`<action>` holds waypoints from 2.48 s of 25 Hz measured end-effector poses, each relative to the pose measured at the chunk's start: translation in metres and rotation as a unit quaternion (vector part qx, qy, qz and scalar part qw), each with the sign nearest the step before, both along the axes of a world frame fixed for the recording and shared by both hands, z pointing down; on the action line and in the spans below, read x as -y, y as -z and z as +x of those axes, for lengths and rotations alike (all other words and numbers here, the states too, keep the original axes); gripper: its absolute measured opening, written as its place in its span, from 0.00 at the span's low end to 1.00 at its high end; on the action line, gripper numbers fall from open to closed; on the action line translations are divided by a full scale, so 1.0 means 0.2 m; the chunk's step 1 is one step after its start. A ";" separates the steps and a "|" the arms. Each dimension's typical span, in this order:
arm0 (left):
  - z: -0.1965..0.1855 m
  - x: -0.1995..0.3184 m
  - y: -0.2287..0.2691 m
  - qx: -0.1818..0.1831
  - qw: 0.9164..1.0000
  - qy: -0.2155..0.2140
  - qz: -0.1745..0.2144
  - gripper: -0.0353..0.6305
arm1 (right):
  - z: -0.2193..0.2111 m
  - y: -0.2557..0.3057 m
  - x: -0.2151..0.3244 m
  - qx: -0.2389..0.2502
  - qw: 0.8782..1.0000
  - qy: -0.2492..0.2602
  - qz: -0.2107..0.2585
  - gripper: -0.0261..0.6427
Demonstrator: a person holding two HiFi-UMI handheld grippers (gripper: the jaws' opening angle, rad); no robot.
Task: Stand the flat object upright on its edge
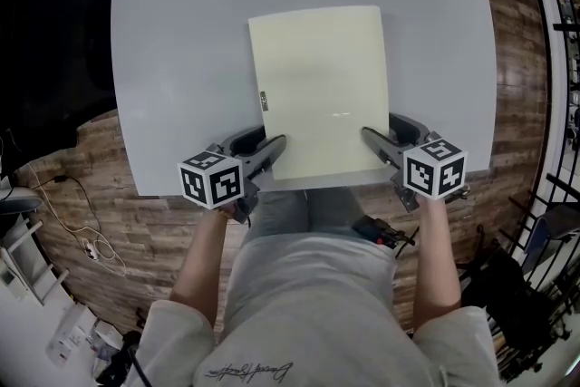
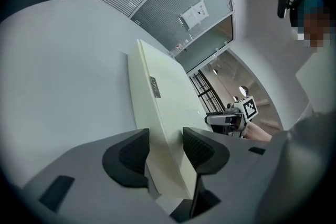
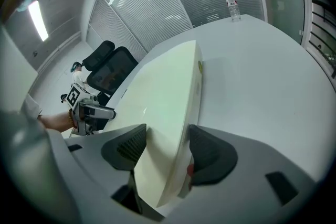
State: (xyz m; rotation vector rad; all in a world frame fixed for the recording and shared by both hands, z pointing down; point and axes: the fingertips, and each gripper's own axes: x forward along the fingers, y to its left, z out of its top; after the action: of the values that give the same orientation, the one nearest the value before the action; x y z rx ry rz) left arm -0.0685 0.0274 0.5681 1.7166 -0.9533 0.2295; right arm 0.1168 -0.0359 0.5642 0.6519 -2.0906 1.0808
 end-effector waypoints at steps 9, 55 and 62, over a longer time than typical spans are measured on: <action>-0.03 0.02 0.05 0.015 1.000 -0.004 0.020 0.37 | -0.03 0.06 0.03 0.006 1.000 0.008 0.020 0.44; -0.25 0.76 0.45 0.242 0.927 -0.049 0.282 0.34 | -0.25 0.36 0.71 -0.014 0.961 0.001 0.275 0.41; -0.29 0.89 0.43 0.267 0.914 -0.042 0.302 0.34 | -0.28 0.35 0.83 -0.023 0.951 -0.017 0.308 0.41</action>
State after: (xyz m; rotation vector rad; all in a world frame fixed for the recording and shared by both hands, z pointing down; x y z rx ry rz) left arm -0.1256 -0.1504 0.4824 2.3268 -1.4589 0.5223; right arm 0.0615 -0.2027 0.4933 0.9949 -2.3851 0.3992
